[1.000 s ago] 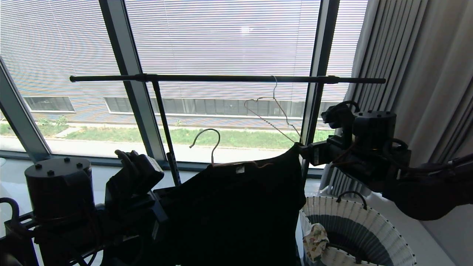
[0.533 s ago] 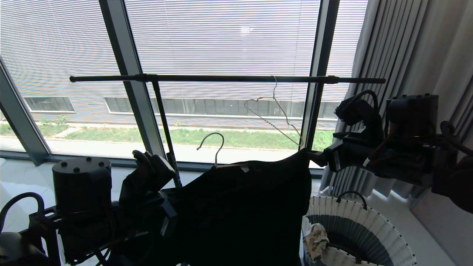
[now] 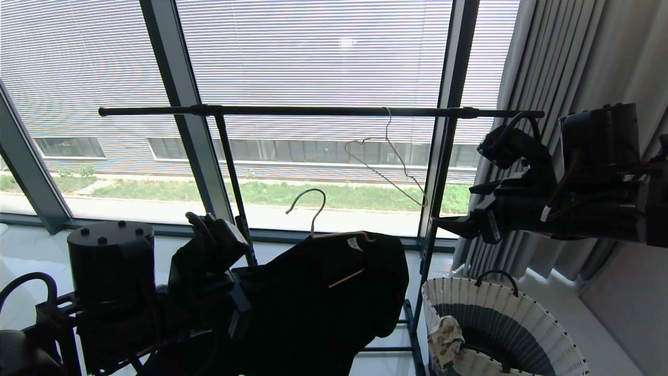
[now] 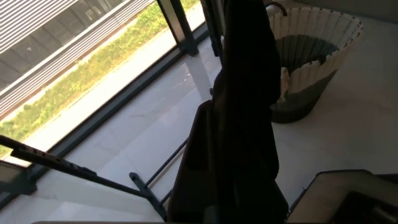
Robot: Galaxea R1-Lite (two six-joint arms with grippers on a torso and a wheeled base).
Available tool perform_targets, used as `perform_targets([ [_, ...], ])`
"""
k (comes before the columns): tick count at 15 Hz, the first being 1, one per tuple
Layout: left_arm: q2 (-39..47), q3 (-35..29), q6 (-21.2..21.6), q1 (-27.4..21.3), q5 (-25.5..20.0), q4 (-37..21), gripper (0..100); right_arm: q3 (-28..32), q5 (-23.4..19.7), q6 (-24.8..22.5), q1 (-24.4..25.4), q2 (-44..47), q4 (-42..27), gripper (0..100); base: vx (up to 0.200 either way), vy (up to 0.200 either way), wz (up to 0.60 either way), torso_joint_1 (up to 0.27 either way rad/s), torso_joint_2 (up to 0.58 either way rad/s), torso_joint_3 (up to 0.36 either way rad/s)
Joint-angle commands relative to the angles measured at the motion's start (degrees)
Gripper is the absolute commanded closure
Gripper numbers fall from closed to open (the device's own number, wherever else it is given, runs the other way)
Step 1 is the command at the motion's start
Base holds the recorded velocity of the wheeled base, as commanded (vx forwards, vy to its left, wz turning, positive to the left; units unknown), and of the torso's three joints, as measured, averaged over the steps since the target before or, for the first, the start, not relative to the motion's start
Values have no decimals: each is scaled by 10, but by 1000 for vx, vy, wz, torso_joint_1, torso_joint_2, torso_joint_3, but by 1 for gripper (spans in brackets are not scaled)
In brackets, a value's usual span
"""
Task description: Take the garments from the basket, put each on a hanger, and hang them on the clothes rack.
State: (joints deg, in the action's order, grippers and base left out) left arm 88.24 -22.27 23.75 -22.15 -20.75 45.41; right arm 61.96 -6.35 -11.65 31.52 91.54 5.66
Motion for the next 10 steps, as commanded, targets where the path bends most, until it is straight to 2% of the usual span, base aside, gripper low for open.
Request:
perform_targets([
  [1, -10, 2, 0, -17, -13, 0, 100, 3, -63, -68, 13, -18, -45, 0, 0, 0, 0, 0, 0, 0],
  [2, -18, 3, 1, -22, -31, 0, 100, 3, -97, -103, 20, -22, -75, 0, 0, 0, 0, 0, 0, 0],
  [5, -35, 3, 8, -30, -57, 0, 100, 7, -142, -207, 44, -2, -97, 0, 0, 0, 0, 0, 0, 0],
  [8, -46, 6, 10, -63, -59, -1, 100, 32, -144, -223, 81, 29, -103, 0, 0, 0, 0, 0, 0, 0],
  [10, -45, 6, 11, -105, -58, -1, 100, 65, -144, -224, 113, 65, -108, 0, 0, 0, 0, 0, 0, 0],
])
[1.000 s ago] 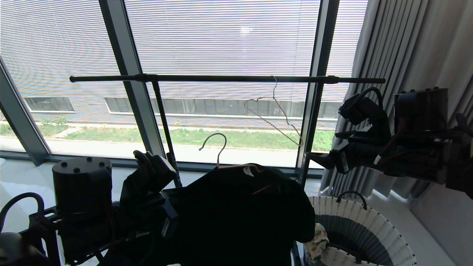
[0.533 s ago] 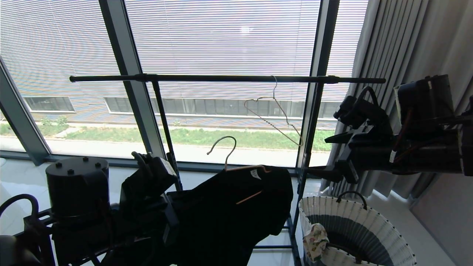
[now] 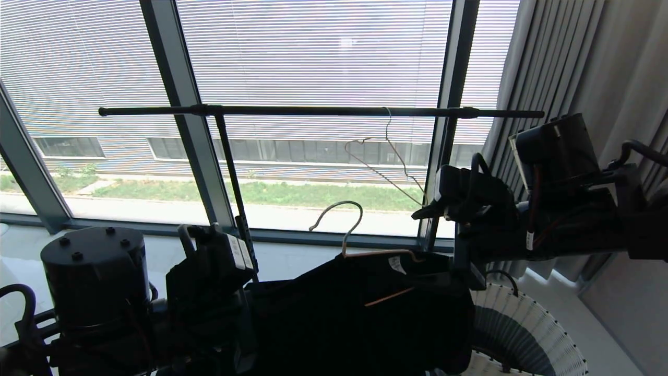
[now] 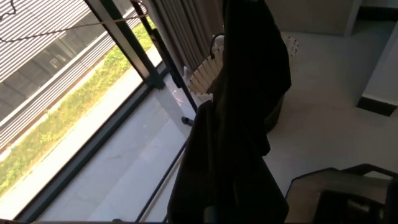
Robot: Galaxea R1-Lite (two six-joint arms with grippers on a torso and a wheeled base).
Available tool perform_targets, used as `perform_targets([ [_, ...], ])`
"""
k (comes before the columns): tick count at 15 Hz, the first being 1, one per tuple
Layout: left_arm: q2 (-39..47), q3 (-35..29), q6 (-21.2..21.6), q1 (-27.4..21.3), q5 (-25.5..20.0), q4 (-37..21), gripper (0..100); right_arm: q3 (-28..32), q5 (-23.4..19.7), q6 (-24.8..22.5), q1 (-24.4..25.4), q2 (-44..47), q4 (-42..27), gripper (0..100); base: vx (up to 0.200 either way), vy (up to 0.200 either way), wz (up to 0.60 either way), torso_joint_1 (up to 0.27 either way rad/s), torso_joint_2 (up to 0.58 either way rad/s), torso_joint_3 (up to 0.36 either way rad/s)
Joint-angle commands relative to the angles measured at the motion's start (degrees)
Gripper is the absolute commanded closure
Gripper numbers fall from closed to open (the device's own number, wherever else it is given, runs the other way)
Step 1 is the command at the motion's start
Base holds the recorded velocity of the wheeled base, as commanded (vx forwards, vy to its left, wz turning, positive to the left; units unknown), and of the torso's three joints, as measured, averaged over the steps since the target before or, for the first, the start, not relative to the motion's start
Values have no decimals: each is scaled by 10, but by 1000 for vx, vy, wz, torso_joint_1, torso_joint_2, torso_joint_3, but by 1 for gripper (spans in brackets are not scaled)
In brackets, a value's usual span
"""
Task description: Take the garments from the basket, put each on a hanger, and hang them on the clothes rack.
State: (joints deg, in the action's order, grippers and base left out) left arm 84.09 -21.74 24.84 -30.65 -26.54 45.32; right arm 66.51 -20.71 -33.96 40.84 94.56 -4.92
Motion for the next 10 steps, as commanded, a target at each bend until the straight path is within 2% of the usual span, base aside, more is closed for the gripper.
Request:
perform_targets([
  [1, -2, 0, 1, -32, 1, 0, 100, 31, 0, -1, 31, 44, -19, 0, 0, 0, 0, 0, 0, 0],
  [4, 2, 0, 31, -35, 3, 0, 100, 34, 1, -8, 48, 48, -59, 0, 0, 0, 0, 0, 0, 0],
  [6, -1, 0, 33, -35, 3, 0, 100, 29, 7, -30, 45, 53, -63, 0, 0, 0, 0, 0, 0, 0],
  [10, -5, 0, 33, -35, 3, 0, 100, 20, 25, -33, 37, 55, -63, 0, 0, 0, 0, 0, 0, 0],
])
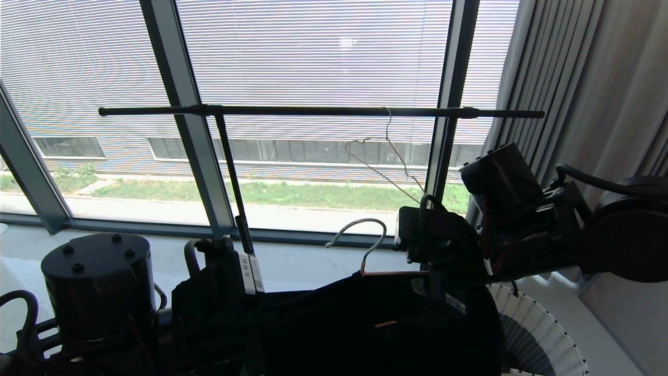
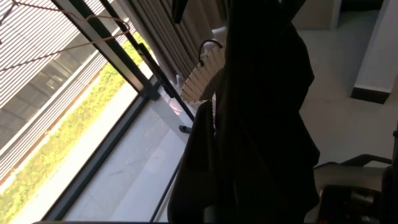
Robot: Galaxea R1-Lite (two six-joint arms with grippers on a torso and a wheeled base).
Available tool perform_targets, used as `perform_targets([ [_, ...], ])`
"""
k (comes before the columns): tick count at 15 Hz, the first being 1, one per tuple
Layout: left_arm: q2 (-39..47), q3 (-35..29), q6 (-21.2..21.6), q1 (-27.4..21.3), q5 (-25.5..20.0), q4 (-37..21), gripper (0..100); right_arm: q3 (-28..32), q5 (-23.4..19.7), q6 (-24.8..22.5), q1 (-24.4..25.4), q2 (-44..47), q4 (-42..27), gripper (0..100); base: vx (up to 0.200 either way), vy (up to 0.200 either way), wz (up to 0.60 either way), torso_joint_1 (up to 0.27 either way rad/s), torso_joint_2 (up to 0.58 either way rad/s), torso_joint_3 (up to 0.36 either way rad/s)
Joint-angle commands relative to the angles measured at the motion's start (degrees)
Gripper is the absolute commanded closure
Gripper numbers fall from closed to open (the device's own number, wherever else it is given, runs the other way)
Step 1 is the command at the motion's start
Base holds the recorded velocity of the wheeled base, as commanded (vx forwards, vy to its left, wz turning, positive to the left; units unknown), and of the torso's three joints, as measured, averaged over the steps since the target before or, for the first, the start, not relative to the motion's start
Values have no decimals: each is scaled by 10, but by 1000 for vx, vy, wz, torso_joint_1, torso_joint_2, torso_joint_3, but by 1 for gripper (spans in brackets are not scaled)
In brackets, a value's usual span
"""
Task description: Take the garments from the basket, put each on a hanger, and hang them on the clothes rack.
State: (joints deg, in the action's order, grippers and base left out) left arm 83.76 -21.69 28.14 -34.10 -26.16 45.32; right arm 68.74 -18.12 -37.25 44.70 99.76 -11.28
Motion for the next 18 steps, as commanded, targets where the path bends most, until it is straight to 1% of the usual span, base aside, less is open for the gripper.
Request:
perform_targets([
  [1, -3, 0, 0, 0, 0, 0, 100, -2, 0, -1, -2, 3, 0, 0, 0, 0, 0, 0, 0, 0],
  [3, -3, 0, 0, 0, 0, 0, 100, -2, 15, -1, -2, 3, 1, 0, 0, 0, 0, 0, 0, 0],
  [4, -3, -1, 0, 0, 0, 1, 100, -2, 19, -3, -2, 4, 3, 100, 0, 0, 0, 0, 0, 0],
  [8, -7, 0, 0, 0, 0, 0, 100, -1, 32, -5, -2, -2, 7, 100, 0, 0, 0, 0, 0, 0],
  [12, -11, 2, 0, 0, 0, 1, 100, -8, 31, -11, 0, -13, 49, 100, 0, 0, 0, 0, 0, 0],
  [13, -11, 2, -2, 0, 1, 0, 0, -14, 30, -22, 0, -16, 64, 100, 0, 0, 0, 0, 0, 0],
  [14, -11, 7, -4, 3, 11, 1, 0, -24, 29, -39, -1, -20, 82, 100, 0, 0, 0, 0, 0, 0],
  [16, -13, 18, -4, 24, 36, 1, 0, -42, 29, -49, -9, -30, 100, 100, 0, 0, 0, 0, 0, 0],
  [17, -23, 30, -4, 40, 37, 1, 0, -53, 28, -50, -17, -33, 115, 100, 0, 0, 0, 0, 0, 0],
  [18, -41, 49, -5, 75, 37, 1, 0, -69, 28, -50, -31, -36, 153, 100, 0, 0, 0, 0, 0, 0],
])
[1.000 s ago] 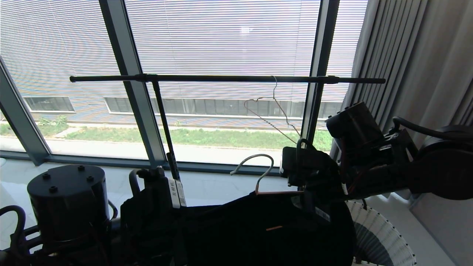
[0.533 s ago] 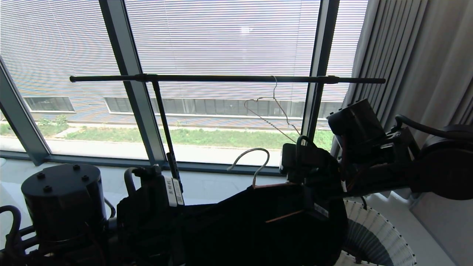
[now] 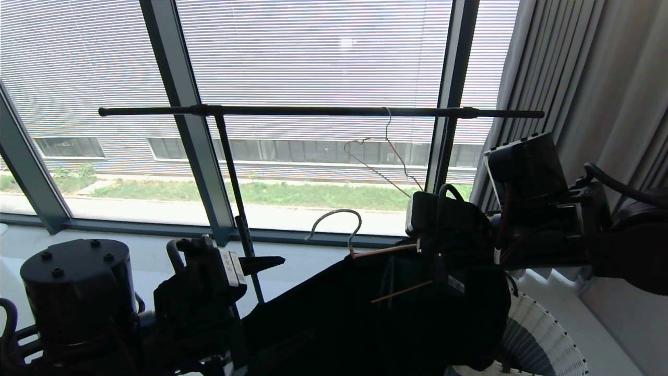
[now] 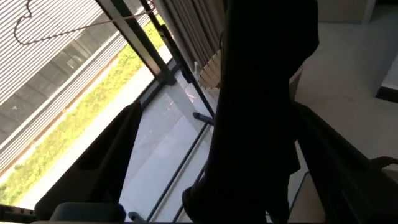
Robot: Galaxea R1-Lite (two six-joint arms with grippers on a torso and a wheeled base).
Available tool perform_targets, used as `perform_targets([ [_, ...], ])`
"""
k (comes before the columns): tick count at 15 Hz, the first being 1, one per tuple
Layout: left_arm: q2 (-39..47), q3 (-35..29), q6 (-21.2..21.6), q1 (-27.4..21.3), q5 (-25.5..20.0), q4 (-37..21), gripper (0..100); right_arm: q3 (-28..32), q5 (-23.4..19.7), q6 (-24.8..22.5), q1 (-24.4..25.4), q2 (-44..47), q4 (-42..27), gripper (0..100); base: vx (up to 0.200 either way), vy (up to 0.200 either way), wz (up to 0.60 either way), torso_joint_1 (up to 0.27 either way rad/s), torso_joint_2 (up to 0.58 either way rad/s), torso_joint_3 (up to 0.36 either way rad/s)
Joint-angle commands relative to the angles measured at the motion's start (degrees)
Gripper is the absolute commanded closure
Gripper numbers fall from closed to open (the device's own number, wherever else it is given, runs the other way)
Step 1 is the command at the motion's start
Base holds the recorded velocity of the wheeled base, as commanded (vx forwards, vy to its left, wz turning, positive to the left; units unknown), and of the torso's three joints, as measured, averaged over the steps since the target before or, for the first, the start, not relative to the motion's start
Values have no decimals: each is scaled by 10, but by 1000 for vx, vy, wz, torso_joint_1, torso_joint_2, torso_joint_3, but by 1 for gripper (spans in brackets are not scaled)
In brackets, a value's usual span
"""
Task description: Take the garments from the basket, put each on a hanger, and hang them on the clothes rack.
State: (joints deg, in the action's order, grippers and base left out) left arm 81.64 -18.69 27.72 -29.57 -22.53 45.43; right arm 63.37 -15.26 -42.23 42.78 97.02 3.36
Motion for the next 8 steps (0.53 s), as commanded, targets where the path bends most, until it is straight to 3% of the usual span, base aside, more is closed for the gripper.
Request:
perform_targets([
  [1, -35, 34, -1, 59, -1, 0, 0, -27, -1, 0, -21, -10, 38, 100, 0, 0, 0, 0, 0, 0],
  [5, -69, 101, -3, 135, -5, 0, 0, -47, -20, 2, -45, -13, 103, 100, 0, 0, 0, 0, 0, 0],
  [8, -42, 103, -28, 189, -34, 0, 0, -54, -40, 3, -53, -26, 107, 100, 0, 0, 0, 0, 0, 0],
])
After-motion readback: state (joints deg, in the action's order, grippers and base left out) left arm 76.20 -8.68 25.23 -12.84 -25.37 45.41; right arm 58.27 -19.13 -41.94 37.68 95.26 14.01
